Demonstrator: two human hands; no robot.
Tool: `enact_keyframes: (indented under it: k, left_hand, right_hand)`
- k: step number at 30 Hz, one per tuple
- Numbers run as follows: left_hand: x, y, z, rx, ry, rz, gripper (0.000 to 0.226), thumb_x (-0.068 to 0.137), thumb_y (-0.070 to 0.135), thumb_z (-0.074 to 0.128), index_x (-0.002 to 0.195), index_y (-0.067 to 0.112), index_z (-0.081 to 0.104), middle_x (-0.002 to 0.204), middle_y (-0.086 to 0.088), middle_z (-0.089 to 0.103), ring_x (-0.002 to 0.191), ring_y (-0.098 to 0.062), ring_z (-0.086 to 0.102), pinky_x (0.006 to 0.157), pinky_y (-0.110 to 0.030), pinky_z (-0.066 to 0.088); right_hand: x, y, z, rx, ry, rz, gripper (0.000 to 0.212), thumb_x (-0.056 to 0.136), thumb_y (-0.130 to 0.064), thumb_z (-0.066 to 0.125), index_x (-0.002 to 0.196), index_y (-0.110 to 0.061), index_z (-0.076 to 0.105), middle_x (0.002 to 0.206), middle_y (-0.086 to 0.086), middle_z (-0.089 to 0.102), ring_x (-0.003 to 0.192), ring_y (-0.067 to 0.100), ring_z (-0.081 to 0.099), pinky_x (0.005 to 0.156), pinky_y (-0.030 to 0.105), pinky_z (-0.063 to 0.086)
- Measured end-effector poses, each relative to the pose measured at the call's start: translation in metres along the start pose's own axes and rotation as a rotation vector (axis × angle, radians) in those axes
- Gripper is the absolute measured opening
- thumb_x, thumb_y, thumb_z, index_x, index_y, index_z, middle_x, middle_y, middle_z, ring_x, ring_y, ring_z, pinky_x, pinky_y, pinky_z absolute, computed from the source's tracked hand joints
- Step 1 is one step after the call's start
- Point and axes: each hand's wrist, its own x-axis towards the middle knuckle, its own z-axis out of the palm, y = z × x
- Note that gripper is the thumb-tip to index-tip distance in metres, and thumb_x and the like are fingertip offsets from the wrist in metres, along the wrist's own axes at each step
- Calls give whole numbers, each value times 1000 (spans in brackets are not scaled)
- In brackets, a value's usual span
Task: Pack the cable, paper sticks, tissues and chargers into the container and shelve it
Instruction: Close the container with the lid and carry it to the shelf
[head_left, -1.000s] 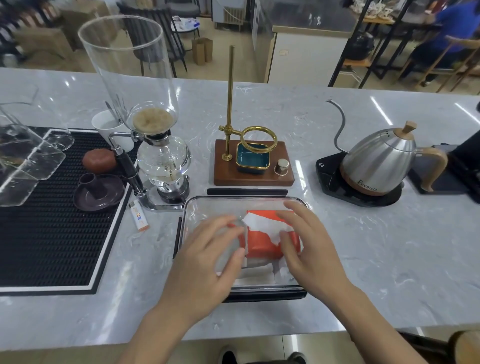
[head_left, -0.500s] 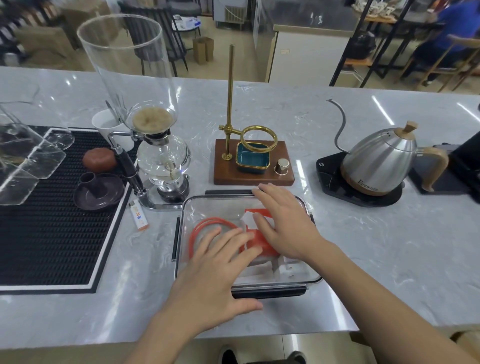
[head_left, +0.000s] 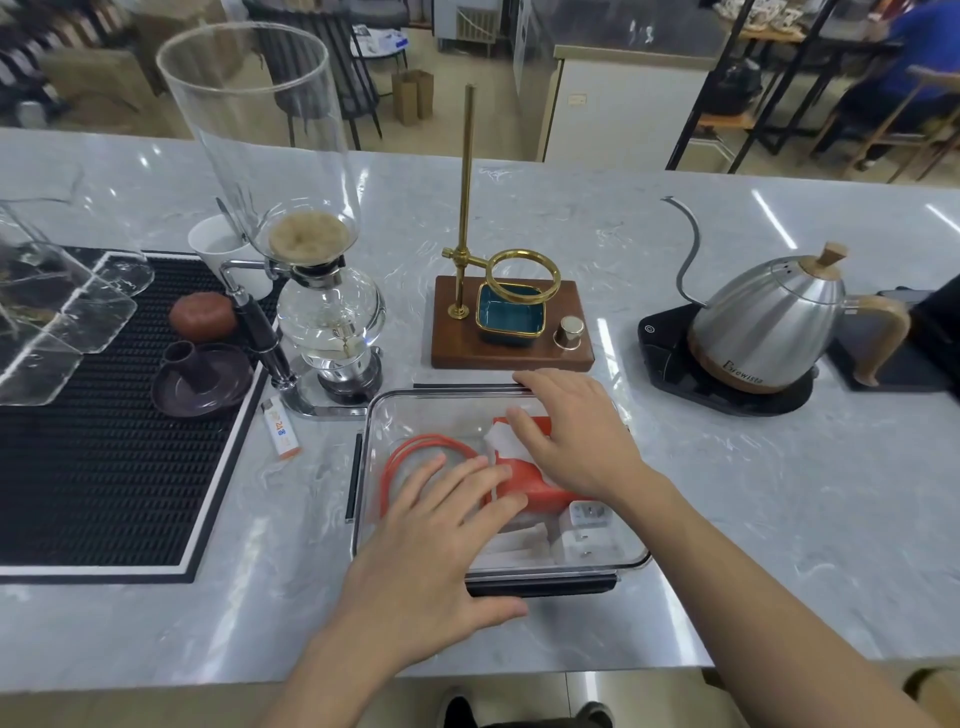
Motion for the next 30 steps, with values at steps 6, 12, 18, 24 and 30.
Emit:
enact_keyframes:
  k: [6,12,18,24,30]
  left_hand:
    - [0,0,0,-3,8,-4,79,66,76,67,130,31,58,143,7,52,137,-18,44,111,-51,36]
    - [-1,0,2,5,12,-2,79,66,76,67,131,32,57,144,7,52,138,-17,44,112,-50,35]
    - [-1,-1,4,17,7,12,77,67,74,68,130,33,56,144,7,52,137,-18,44,112,-49,34]
    - [1,1,-2,-107,143,15,69,70,72,71,121,27,68,137,7,59,132,-16,51,110,-48,38]
    - [-13,-14,-19,-618,694,-293,13,87,29,69,99,30,72,108,15,71,104,-10,67,95,-21,47]
  right_hand:
    - [1,1,2,-1,17,-4,48,96,-48,42,135,-22,53,132,-5,61,123,15,52,110,36,35]
    - [2,2,4,8,17,6,49,95,-51,40,134,-24,54,130,-6,61,122,14,52,110,36,35]
    - [5,2,6,-13,33,4,46,95,-51,40,130,-26,55,125,-7,63,116,14,54,106,34,34]
    - [0,1,-1,195,105,16,38,96,-35,53,130,-20,58,129,-4,63,120,9,53,107,30,40]
    - [-36,18,-24,588,534,216,24,91,-14,59,108,-28,67,106,-20,67,103,-1,61,87,7,44]
